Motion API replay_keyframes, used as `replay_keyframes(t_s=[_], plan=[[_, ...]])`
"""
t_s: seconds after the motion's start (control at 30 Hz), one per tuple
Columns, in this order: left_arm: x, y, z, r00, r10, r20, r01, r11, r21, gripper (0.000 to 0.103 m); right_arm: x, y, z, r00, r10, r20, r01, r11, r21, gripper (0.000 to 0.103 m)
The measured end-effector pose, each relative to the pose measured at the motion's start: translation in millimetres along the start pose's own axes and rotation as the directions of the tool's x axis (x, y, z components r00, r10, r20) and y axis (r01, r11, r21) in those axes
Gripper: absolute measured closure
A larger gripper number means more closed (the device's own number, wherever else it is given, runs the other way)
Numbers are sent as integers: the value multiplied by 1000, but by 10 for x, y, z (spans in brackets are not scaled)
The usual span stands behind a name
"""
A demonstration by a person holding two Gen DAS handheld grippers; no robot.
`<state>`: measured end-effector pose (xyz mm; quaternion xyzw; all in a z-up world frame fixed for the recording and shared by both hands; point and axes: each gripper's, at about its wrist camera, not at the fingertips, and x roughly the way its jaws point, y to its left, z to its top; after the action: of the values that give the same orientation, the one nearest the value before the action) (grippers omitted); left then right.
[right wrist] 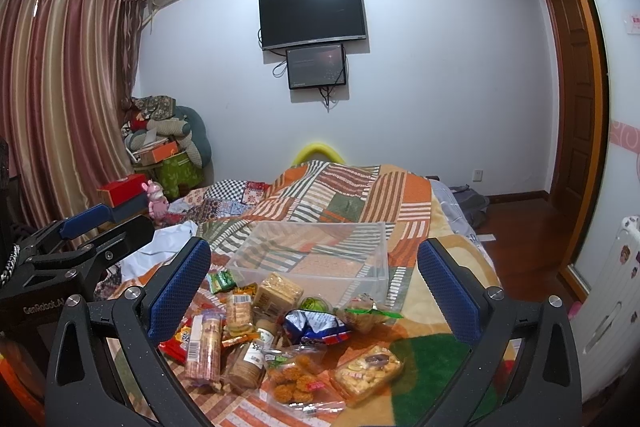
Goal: Organize snacks
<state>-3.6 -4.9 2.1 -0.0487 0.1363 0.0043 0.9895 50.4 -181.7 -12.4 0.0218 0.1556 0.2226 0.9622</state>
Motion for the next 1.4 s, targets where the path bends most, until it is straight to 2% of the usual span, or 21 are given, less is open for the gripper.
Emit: replay_keyframes(t_s=[0.37, 0.7, 0.87, 1.0, 1.13, 1.17, 1.27, 1.33, 1.37, 1.4], plan=[[0, 12, 8, 1000, 2, 3, -2, 1000, 0, 0, 11, 0, -11, 1000, 2, -3, -2, 1000, 0, 0], [33, 56, -21, 1000, -5, -3, 5, 1000, 1, 1, 97, -73, -79, 999, -1, -44, 2, 1000, 26, 0], [154, 102, -66, 999, -9, -52, 10, 1000, 16, 18, 185, -193, -133, 996, -11, -93, 15, 999, 46, 0], [300, 181, -139, 994, 7, -108, -4, 1000, 30, 23, 273, -313, -221, 988, -21, -156, 29, 998, 52, 10], [493, 321, -260, 977, 12, -213, -3, 999, 40, 35, 359, -391, -326, 974, -17, -228, 30, 998, 55, 19], [572, 383, -319, 966, 10, -259, 0, 999, 38, 38, 384, -411, -362, 969, -15, -248, 30, 998, 56, 22], [697, 489, -454, 944, 14, -329, -4, 1000, 31, 46, 449, -481, -448, 953, -12, -302, 32, 998, 61, 29], [792, 577, -570, 921, 18, -389, -10, 1000, 22, 47, 497, -537, -517, 940, -9, -342, 36, 997, 73, 34], [814, 587, -604, 915, 17, -403, -11, 1000, 17, 48, 523, -568, -558, 932, -8, -362, 39, 996, 80, 37], [862, 629, -674, 901, 13, -434, -13, 1000, 3, 48, 551, -598, -599, 924, -7, -381, 44, 995, 87, 39]])
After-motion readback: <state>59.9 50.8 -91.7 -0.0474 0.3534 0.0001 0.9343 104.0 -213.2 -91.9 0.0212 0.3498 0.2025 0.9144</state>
